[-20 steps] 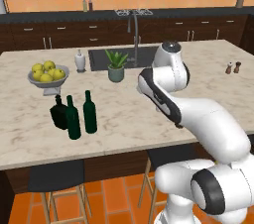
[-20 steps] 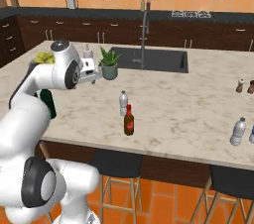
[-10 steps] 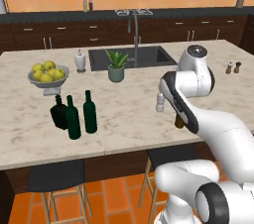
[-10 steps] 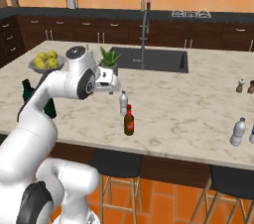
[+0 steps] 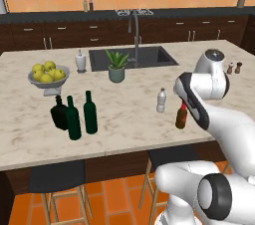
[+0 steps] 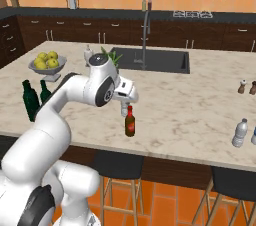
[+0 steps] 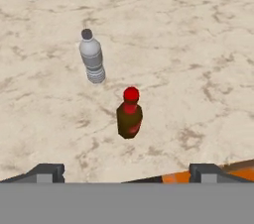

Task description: Move the plastic bottles in the middle to the plastics group, and the glass bottles in the middle to the glass group.

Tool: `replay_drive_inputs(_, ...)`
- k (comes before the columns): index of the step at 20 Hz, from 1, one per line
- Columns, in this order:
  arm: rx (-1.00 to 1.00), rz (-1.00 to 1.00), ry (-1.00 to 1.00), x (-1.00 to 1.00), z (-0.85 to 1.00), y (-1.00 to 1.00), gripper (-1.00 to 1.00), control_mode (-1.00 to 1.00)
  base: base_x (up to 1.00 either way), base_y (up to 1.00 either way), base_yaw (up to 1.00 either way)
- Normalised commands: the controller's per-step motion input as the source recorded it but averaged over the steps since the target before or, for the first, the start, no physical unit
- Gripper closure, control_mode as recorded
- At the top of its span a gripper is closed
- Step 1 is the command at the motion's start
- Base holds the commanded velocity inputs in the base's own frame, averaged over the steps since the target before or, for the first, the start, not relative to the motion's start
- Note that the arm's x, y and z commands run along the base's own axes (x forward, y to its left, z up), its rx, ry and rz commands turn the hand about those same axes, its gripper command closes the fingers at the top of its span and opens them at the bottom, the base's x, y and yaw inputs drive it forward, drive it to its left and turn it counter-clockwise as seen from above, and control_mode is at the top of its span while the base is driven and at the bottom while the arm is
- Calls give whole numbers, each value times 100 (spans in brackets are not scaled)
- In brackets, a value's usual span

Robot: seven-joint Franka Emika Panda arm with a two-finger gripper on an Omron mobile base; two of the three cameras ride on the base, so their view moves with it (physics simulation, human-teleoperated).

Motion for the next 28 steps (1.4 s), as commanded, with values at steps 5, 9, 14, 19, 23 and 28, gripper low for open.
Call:
replay_drive_inputs(5, -1, -5, -7, 6, -56, 0, -100, -100, 0, 0, 0)
replay_drive_inputs(9, 0, 0, -7, 0, -44, -1, -100, -100, 0, 0, 0)
replay_drive_inputs(14, 0, 1, -1, 12, -7, -12, -100, -100, 0, 0, 0)
replay_drive_inputs(19, 0, 6, 7, 36, 0, -15, -100, -100, 0, 0, 0)
replay_drive_inputs(23, 0, 4, 11, 16, -14, -1, -100, -100, 0, 0, 0)
replay_drive_inputs(28, 0, 4, 5, 1, -37, 0, -100, -100, 0, 0, 0)
